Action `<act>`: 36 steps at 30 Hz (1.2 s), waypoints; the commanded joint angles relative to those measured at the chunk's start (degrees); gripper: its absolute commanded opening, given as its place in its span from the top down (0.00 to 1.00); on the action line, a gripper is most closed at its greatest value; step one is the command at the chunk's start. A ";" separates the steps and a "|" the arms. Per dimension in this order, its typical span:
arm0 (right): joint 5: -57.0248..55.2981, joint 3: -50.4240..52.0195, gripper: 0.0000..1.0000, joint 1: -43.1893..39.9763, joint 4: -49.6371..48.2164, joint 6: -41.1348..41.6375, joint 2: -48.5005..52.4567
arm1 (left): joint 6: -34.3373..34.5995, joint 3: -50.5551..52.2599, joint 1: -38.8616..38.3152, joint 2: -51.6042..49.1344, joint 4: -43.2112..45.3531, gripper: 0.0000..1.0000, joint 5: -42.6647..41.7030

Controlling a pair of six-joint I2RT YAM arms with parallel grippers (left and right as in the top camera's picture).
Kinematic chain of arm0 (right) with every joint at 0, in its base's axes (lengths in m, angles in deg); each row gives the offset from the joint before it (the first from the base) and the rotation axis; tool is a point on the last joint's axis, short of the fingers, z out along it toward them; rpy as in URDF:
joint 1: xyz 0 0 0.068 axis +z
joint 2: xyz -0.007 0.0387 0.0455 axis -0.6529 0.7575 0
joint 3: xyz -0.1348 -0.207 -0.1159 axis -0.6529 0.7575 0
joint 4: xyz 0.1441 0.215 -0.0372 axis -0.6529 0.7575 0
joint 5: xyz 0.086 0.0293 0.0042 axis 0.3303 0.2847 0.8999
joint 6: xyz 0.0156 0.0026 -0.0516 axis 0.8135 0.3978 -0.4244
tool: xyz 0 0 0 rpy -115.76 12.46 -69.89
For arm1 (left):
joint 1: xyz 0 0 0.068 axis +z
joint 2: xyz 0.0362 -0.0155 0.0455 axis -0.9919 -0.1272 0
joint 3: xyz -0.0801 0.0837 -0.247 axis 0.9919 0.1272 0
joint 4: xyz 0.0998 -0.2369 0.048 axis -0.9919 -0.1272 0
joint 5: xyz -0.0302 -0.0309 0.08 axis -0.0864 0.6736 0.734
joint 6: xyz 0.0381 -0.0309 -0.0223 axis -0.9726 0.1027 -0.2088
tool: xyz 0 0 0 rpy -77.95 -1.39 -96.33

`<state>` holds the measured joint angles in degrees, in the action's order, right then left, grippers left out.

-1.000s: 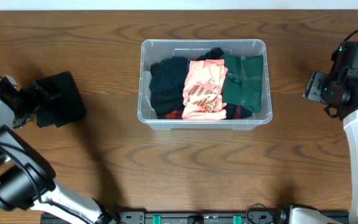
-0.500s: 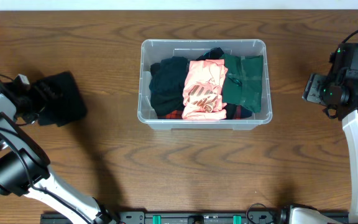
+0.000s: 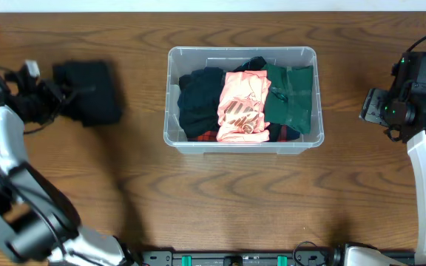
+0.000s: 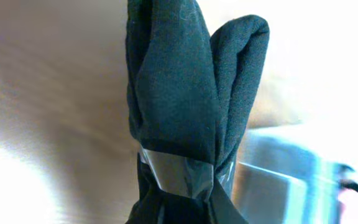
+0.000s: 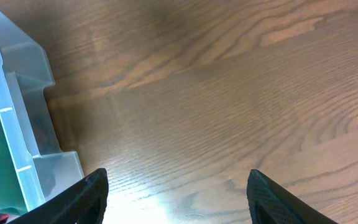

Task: Pack container
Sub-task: 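Grasp the black folded garment on the left with the left gripper, then place the black garment into the bin's left side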

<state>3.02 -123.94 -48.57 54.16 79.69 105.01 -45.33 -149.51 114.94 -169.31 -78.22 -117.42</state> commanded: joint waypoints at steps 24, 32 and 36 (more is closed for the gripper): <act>-0.20 0.39 0.30 -0.04 0.68 -0.68 0.07 | 8.50 -0.31 -46.80 6.78 -0.83 0.93 23.28; -0.20 0.39 0.30 -0.04 0.83 -0.68 0.07 | 7.78 -0.39 -46.77 3.67 -4.48 0.02 25.14; -0.20 0.39 0.30 -0.04 0.81 -0.68 0.07 | 6.88 -0.98 -46.82 8.22 -5.60 0.02 28.74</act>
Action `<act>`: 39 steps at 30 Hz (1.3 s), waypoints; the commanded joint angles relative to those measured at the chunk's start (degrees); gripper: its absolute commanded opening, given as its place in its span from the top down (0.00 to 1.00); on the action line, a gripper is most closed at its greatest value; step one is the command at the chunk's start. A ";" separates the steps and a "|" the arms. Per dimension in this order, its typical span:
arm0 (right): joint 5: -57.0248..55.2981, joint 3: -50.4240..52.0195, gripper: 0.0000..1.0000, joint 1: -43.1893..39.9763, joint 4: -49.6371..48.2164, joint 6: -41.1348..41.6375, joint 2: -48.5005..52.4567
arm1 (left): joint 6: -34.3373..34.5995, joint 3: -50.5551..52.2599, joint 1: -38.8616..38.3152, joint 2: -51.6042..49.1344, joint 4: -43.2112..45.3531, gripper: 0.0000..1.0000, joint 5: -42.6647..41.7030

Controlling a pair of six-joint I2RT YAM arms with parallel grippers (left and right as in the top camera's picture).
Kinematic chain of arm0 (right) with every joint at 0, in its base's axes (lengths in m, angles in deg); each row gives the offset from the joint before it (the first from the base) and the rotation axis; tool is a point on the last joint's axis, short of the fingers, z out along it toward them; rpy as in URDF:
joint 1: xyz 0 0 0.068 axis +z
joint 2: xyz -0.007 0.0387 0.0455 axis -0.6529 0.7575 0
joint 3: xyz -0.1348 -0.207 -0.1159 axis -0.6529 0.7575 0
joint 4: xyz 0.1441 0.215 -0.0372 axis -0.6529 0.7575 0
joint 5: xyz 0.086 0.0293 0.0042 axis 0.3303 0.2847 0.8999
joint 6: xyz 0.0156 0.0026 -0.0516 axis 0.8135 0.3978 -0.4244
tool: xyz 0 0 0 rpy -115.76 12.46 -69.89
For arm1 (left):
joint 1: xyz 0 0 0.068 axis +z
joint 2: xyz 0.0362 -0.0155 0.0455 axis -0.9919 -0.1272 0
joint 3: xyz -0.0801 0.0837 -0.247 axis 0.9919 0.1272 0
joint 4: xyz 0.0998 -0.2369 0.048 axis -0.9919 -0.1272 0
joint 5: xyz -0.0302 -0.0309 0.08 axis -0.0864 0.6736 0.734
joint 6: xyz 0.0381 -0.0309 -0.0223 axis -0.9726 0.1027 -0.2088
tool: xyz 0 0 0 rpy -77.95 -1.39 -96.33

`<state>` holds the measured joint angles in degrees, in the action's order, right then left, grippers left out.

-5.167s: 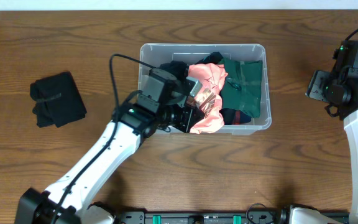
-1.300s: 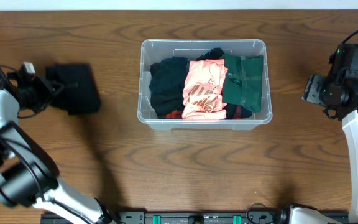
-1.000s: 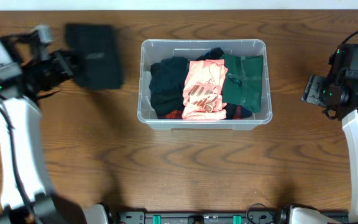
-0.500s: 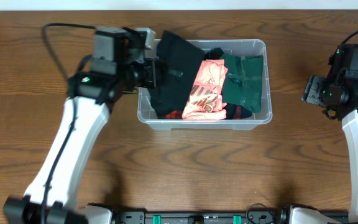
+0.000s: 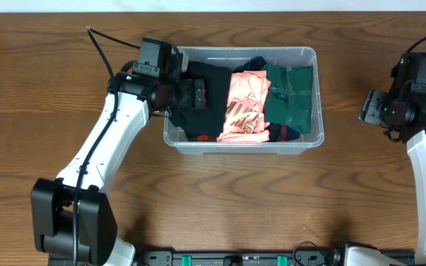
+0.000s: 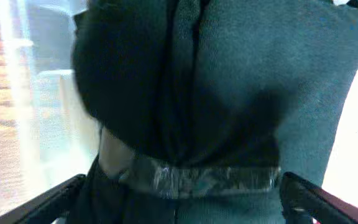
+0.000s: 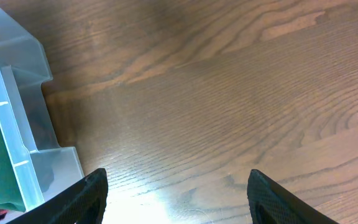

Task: Pack container
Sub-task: 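Place the black garment into the bin's left side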

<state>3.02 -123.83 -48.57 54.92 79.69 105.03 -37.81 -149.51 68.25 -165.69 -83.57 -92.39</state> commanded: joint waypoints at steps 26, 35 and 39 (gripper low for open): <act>-0.17 0.28 0.30 -0.04 0.24 -0.68 0.04 | -0.57 -0.85 -3.52 -11.74 9.40 0.00 8.81; 1.18 0.28 0.30 -0.02 -0.76 -1.84 0.02 | -2.36 -3.76 -3.48 -0.66 8.48 0.02 11.17; 8.50 0.28 0.30 0.48 -3.04 -5.66 0.00 | -2.34 -3.87 -2.95 9.46 7.17 0.02 20.00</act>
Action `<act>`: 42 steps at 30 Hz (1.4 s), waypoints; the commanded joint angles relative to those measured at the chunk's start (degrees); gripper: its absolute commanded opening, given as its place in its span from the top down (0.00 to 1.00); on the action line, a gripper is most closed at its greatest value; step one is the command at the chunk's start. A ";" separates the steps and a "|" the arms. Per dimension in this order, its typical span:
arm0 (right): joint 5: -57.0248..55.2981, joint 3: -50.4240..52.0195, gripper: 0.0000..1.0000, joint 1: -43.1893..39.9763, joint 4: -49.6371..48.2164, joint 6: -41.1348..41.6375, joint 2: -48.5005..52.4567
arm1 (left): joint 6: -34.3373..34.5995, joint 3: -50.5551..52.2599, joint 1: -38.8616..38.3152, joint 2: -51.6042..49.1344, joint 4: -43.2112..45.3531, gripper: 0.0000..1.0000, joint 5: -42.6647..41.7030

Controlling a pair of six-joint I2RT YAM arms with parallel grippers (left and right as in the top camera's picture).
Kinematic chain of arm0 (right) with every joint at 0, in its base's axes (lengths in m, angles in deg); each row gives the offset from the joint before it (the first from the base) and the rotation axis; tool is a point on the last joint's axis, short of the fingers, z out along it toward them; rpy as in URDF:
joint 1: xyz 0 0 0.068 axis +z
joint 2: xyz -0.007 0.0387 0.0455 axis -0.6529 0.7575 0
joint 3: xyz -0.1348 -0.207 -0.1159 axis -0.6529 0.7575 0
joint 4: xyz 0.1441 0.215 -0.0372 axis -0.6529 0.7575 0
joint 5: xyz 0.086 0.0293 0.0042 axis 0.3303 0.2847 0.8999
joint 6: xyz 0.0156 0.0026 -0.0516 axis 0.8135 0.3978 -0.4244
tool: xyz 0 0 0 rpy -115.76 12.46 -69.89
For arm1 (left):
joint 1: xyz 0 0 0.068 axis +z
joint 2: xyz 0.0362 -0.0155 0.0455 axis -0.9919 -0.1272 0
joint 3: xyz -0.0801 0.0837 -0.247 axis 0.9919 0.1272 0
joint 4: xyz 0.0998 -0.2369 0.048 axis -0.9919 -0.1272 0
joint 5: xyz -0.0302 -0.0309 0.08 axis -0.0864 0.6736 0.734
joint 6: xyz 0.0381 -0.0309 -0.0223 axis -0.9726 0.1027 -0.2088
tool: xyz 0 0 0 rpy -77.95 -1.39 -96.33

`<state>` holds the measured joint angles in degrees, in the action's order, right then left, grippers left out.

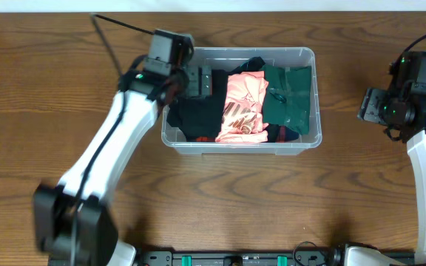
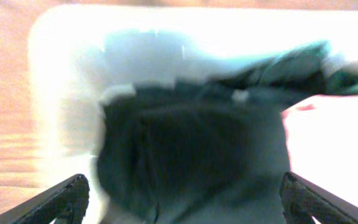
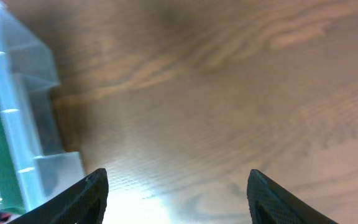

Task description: Pack container

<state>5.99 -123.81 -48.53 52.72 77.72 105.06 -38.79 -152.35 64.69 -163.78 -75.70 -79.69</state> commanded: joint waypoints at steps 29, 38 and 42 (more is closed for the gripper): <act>5.40 16.72 0.01 13.84 -12.66 -5.95 -28.92 | -4.17 12.85 16.06 41.42 -16.35 0.02 8.68; 0.66 36.65 0.01 13.84 -13.42 0.02 -59.01 | -3.08 29.79 15.17 71.38 -16.22 0.02 8.66; 0.66 38.45 0.01 13.84 -5.20 0.02 -63.89 | -3.08 29.77 15.17 77.13 -24.09 0.02 8.66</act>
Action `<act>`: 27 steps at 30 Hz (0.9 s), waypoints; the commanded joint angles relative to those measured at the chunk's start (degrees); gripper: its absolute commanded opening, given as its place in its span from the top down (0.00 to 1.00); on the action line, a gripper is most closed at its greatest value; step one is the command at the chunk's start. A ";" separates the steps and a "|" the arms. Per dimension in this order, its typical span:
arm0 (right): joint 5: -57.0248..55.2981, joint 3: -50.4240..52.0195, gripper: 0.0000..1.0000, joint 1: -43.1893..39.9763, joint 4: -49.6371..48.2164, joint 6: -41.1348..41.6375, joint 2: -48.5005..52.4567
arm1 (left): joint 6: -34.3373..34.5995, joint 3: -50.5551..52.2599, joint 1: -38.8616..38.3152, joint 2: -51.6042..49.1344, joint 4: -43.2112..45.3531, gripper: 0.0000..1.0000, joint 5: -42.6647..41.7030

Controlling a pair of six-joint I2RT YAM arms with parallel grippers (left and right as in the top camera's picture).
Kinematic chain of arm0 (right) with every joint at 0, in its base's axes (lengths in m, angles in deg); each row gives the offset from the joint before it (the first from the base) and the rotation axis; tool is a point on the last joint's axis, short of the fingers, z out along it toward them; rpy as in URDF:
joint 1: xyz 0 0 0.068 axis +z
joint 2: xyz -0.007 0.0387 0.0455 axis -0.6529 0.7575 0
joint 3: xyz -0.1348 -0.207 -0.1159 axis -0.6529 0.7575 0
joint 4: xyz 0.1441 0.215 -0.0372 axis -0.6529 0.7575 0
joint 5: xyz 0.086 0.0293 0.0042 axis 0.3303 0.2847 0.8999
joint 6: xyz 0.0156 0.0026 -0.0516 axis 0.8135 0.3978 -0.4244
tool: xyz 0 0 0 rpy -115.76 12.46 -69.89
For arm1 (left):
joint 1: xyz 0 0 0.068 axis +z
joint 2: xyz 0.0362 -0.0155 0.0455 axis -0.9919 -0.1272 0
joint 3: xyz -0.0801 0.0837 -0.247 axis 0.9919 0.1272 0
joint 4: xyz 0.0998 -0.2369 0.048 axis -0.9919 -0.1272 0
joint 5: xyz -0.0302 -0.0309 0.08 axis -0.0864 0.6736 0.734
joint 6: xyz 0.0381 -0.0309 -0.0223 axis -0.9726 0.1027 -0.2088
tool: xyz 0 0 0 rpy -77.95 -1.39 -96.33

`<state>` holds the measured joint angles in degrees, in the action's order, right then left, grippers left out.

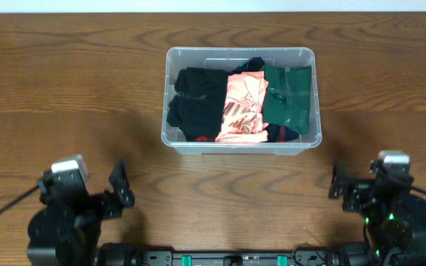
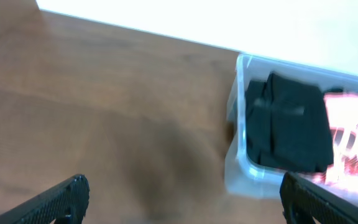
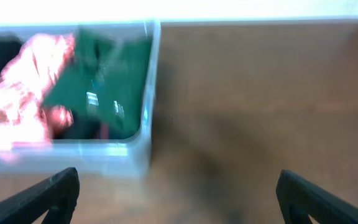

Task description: Pack container

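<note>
The clear plastic container (image 1: pixel 170 111) stands at the middle back of the table. It holds a folded black garment (image 1: pixel 196 103) at its left end, a pink garment (image 1: pixel 244 107) in the middle and a green garment (image 1: pixel 287 96) at the right. My left gripper (image 1: pixel 120 188) is at the near left edge of the table, open and holding nothing. The left wrist view shows the black garment (image 2: pixel 288 121) lying in the container. My right gripper (image 1: pixel 344 193) is at the near right edge, also open and holding nothing, well short of the container (image 3: pixel 146 143).
Bare wooden table (image 1: pixel 65 89) surrounds the container on all sides. A dark rail (image 1: pixel 235 258) runs along the near edge between the two arm bases.
My left gripper was open over the container's left end above the black garment; it is now back at the near left edge. The right arm moved from the right side to the near right edge.
My left gripper was shut on the folded black garment at the far left of the table. It then held it at the container's left end. Then it was open with the garment lying inside. Now both arms are drawn back to the near edge, open.
</note>
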<state>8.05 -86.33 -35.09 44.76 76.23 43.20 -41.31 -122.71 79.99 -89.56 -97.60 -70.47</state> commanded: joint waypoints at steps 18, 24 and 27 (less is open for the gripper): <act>-3.21 1.22 0.01 0.42 14.69 1.73 -3.43 | -0.55 0.13 -0.13 4.31 -15.45 0.02 -0.57; -0.39 3.41 0.01 0.31 12.52 0.02 -10.47 | -0.57 0.13 -0.13 4.31 -15.47 0.02 -0.57; 1.51 8.52 0.01 0.13 6.43 -1.77 -15.89 | -0.57 0.13 -0.13 4.31 -15.47 0.02 -0.57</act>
<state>7.48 -81.21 -35.06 52.93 76.37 30.46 -41.31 -122.60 79.99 -85.32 -113.01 -70.62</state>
